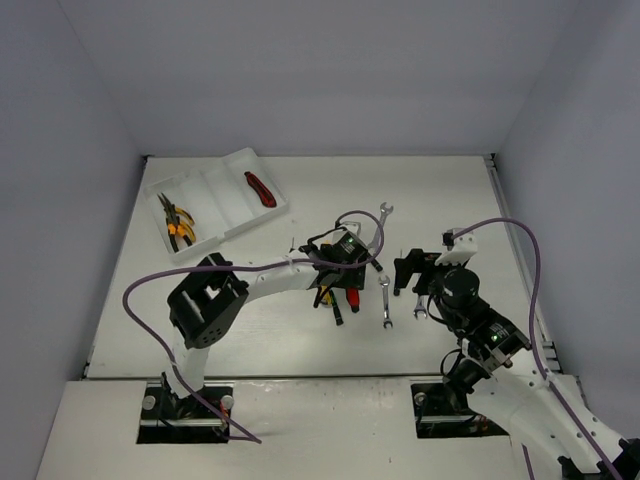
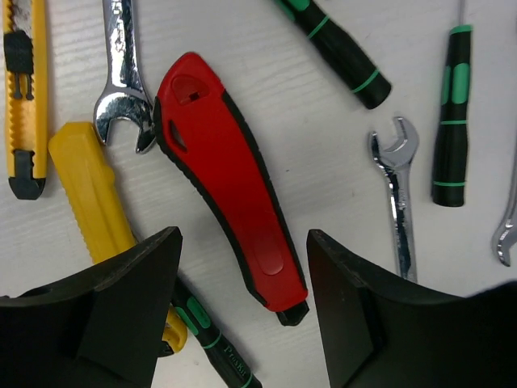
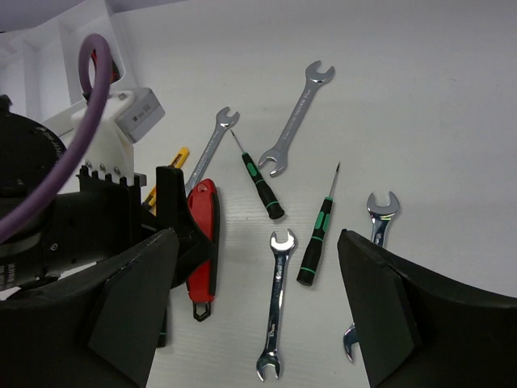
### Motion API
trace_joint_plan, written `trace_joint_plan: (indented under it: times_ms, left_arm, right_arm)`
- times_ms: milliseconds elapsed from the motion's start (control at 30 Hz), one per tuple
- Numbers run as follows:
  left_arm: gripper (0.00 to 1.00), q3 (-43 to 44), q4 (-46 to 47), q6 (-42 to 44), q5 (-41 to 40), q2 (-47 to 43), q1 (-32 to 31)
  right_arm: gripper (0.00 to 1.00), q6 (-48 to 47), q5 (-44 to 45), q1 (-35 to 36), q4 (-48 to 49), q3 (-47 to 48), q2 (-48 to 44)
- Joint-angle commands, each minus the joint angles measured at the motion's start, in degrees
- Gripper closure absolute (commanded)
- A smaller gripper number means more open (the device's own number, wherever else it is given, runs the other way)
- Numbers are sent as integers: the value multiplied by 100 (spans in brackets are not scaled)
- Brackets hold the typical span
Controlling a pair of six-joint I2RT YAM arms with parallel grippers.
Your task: Sort the tools into containers
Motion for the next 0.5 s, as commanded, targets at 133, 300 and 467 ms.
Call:
trace_joint_plan:
  times_ms: [133,300,467]
  left_arm:
    - [47,229,126,-461,101,423,58]
    - [64,255,152,-506,105,474,43]
    - [95,176,152,-441,2,94,43]
  right_arm:
    - [22,97,259,-25,214,-80,-38]
    - [22,106,313,-25,214,-119,-76]
    - [22,89,360,-25,214,-124,-101]
